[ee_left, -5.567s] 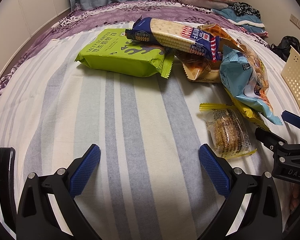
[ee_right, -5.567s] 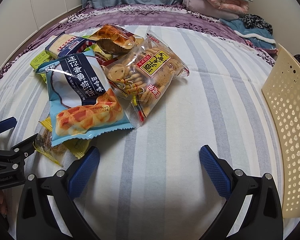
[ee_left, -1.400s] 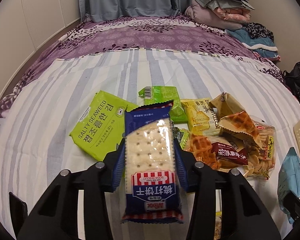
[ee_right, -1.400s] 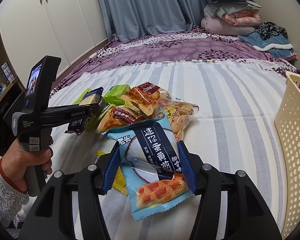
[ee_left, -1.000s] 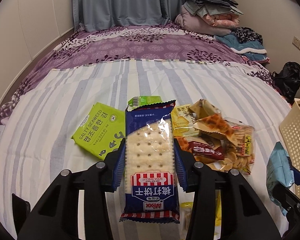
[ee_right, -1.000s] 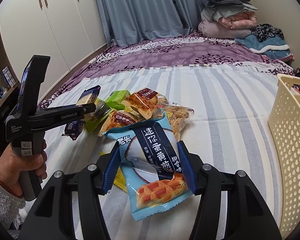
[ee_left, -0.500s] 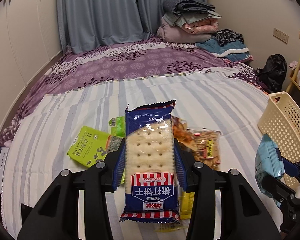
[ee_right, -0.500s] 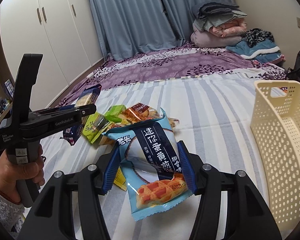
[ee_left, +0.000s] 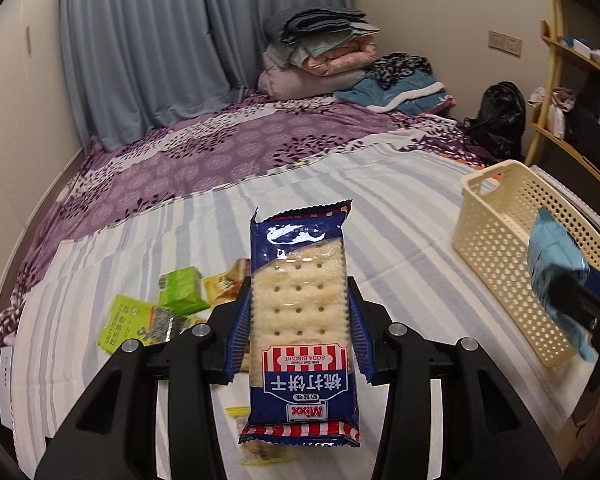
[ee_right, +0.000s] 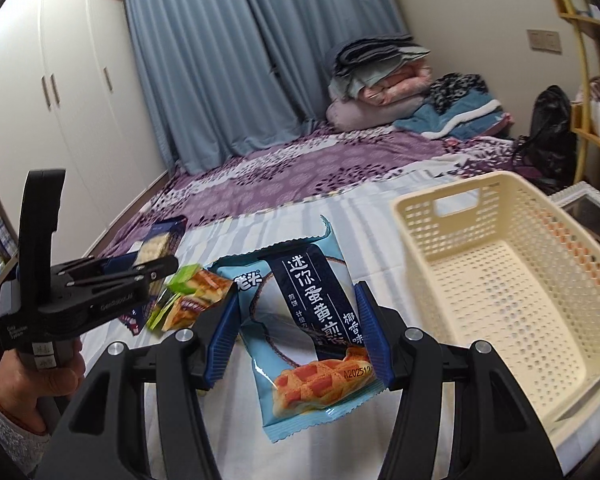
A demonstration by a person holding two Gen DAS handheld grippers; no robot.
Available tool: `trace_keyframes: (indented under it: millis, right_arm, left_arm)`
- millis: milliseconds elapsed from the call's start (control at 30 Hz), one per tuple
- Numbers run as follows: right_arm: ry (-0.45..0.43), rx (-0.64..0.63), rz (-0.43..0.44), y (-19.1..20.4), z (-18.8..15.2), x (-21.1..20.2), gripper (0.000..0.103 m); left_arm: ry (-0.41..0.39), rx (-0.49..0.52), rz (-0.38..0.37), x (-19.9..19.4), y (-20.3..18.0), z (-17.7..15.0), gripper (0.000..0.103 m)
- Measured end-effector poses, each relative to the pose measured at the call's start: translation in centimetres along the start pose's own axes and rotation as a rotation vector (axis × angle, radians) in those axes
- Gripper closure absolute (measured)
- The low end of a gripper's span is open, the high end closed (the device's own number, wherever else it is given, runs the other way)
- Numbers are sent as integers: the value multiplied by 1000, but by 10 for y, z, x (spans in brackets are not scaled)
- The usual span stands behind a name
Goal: Organize snacks
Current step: 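Carry the waffle bag and cracker packet into the cream basket with both grippers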
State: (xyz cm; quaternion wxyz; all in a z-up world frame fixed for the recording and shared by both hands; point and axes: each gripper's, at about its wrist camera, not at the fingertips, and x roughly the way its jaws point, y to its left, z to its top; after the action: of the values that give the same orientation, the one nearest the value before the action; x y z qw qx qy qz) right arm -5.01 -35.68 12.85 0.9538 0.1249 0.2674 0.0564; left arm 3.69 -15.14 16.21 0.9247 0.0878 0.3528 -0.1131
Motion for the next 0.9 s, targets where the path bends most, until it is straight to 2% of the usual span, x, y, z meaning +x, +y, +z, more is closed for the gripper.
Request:
trace_keyframes:
  millis: [267, 533, 633, 700, 900]
  right_arm:
    - [-52, 84, -135, -64, 6, -24, 47]
    - [-44, 153, -279, -117, 3, -29, 46]
    - [-21, 169, -306, -130, 1, -26, 42]
    - [-25, 181, -319, -137, 1, -27, 35]
    - [-15, 175, -345, -143, -2, -31, 34]
  left_arm:
    - [-19, 81, -70, -3, -53, 13, 58]
    - [-15, 141, -143, 1, -94, 23, 58]
    - [-14, 158, -169, 4, -106, 28, 58]
    - [-14, 170, -185, 5, -116, 33, 58]
    - [-27, 218, -253, 8, -154, 49, 58]
